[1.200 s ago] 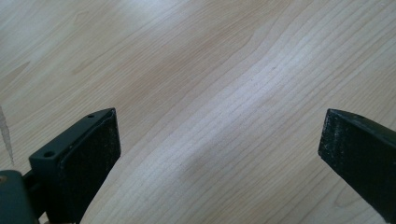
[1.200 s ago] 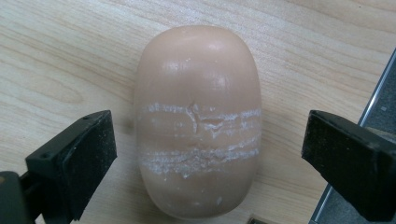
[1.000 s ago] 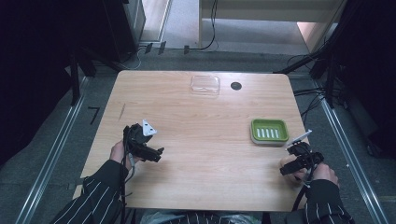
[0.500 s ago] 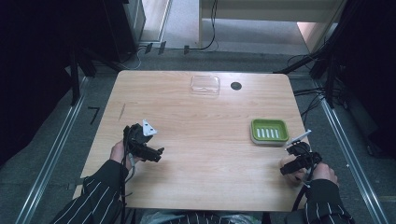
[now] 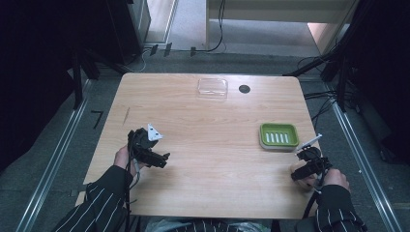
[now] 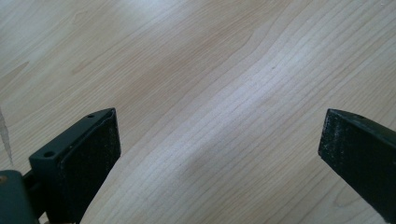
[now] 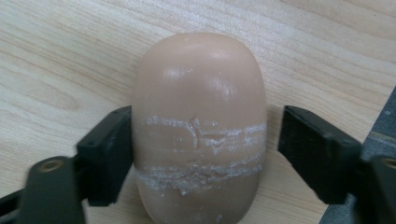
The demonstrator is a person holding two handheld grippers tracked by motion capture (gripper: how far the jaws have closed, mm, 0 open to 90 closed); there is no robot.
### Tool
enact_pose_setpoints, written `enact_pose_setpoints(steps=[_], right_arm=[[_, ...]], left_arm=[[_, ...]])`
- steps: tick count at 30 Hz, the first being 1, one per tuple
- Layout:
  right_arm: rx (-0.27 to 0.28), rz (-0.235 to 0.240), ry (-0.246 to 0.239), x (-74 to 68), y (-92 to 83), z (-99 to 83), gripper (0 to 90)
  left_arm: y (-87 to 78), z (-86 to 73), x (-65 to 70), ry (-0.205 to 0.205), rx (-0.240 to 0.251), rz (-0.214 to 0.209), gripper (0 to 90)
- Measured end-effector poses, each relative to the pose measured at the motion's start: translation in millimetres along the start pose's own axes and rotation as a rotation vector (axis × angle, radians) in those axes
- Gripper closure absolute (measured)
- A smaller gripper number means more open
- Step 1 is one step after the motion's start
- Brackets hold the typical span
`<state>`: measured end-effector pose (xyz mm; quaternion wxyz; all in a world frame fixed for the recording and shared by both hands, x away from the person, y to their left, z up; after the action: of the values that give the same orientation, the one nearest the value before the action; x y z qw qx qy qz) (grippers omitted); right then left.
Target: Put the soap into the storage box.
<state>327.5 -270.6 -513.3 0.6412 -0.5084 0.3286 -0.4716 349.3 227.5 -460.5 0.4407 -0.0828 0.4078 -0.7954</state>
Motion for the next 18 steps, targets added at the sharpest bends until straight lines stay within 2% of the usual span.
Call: enact_pose_setpoints(steps=[2, 8, 18], right_arm=[[0.002, 0.012, 0.004, 1.0, 0.3, 0.1, 22.8], [0.01, 0.03, -0.002, -2.2, -1.4, 0.7, 32.0], [-0.006, 0.036, 0.001, -4.1, -2.3, 0.3, 33.5]], left_arm=[[-0.2, -0.1, -0.4, 0.0, 0.0, 0.003, 0.0], [-0.6, -0.1, -0.3, 0.0, 0.0, 0.003, 0.0], [-0.7, 0.0, -0.3, 0.001, 0.0, 0.006, 0.0]])
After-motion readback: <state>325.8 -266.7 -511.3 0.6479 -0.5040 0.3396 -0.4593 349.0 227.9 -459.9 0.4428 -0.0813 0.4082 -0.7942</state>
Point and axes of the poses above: each handheld gripper's, and its own axes: y roughly forward along the jaws, z roughly out of its top, x roughly to its right, the point moved 4 cm from there along y, roughly forward along the jaws, and after that the axes turned 8 degrees about x, right-handed, at the moved point
